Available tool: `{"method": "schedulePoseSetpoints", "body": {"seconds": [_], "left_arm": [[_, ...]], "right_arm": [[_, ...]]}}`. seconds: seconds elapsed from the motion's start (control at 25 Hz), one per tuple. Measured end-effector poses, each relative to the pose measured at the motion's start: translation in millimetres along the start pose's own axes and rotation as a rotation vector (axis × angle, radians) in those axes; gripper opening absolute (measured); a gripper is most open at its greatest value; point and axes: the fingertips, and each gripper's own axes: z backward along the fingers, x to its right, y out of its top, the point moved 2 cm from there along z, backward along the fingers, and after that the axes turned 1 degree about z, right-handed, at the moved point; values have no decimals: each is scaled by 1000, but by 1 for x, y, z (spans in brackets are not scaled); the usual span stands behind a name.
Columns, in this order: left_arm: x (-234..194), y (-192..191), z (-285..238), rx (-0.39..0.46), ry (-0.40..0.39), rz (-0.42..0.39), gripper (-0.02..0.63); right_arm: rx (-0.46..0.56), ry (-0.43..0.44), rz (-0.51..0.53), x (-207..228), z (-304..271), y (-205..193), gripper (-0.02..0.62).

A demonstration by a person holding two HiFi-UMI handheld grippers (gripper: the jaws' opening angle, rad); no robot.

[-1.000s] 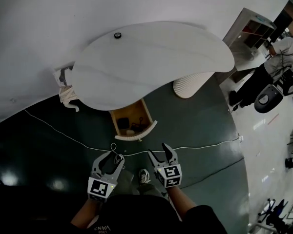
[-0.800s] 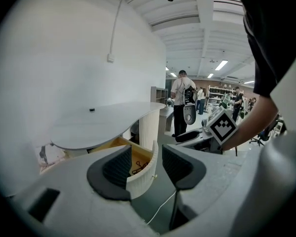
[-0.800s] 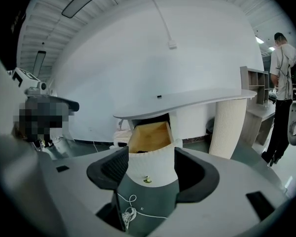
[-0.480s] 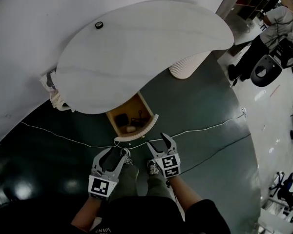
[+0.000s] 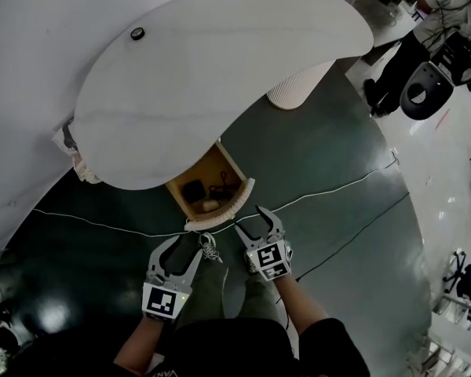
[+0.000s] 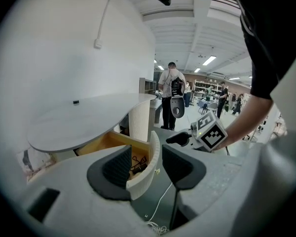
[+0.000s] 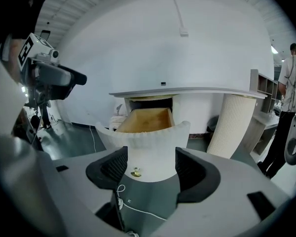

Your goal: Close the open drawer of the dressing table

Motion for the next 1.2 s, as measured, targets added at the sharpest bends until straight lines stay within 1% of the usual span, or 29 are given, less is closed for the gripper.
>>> {"method": "schedulePoseSetpoints", "body": {"seconds": [0.16, 0.52, 0.76, 0.96, 1.2], "left_arm": [[-5, -6, -5, -25, -26, -12, 189], [-19, -9, -15, -51, -79, -38, 189], [-30, -11, -16, -57, -85, -42, 189], [-36, -13, -20, -56, -73, -53, 189], [-45, -15, -23, -63, -80, -63, 189]], "right_arm": [[-4, -9, -2, 1, -8, 3, 282], [-2, 7, 67, -4, -30, 6, 282], [-8, 15, 65, -5, -33, 7, 282], [10, 13, 59, -4, -40, 11, 282], [49, 1, 43, -2, -59, 24, 282]]}}
